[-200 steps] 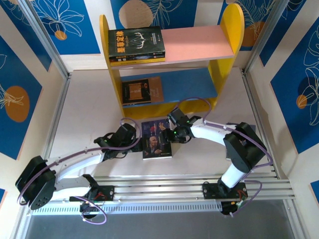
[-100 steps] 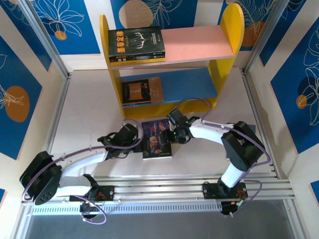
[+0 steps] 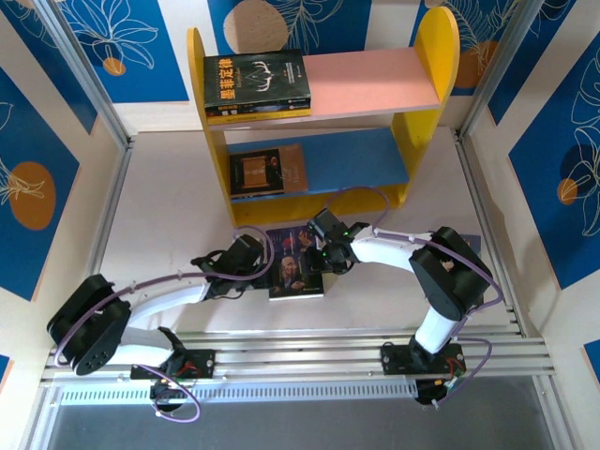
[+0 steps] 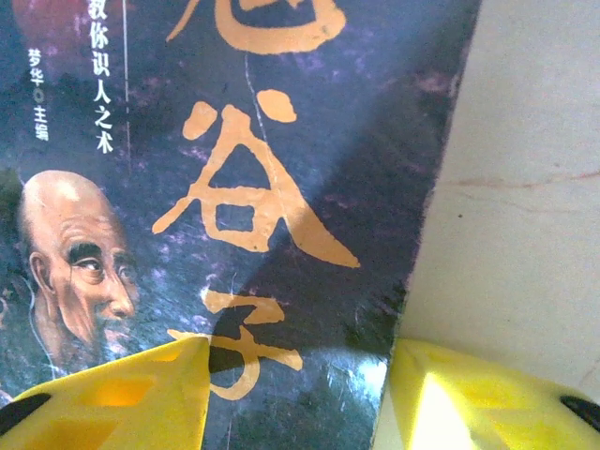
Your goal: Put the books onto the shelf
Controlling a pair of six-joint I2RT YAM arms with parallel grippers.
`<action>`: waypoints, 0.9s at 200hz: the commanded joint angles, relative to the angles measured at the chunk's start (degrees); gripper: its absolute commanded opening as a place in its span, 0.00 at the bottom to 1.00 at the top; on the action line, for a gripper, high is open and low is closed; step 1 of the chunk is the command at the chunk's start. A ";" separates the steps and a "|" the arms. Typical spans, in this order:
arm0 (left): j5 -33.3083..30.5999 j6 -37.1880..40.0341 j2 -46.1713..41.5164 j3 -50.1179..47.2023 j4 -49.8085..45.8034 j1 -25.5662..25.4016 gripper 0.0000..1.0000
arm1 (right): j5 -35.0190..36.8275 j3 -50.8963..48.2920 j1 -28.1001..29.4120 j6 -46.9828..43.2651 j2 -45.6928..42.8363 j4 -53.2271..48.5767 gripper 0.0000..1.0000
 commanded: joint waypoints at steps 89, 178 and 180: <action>2.00 -0.44 5.53 -1.50 4.88 -0.44 0.66 | -8.46 -4.54 2.63 1.72 7.01 7.00 0.33; 3.49 -0.09 7.01 -0.32 6.10 -0.47 0.65 | -13.43 -4.59 4.80 3.53 8.76 12.56 0.27; 3.49 -0.09 6.93 -0.32 6.13 -0.49 0.65 | -13.63 -4.59 4.88 3.62 8.83 12.67 0.27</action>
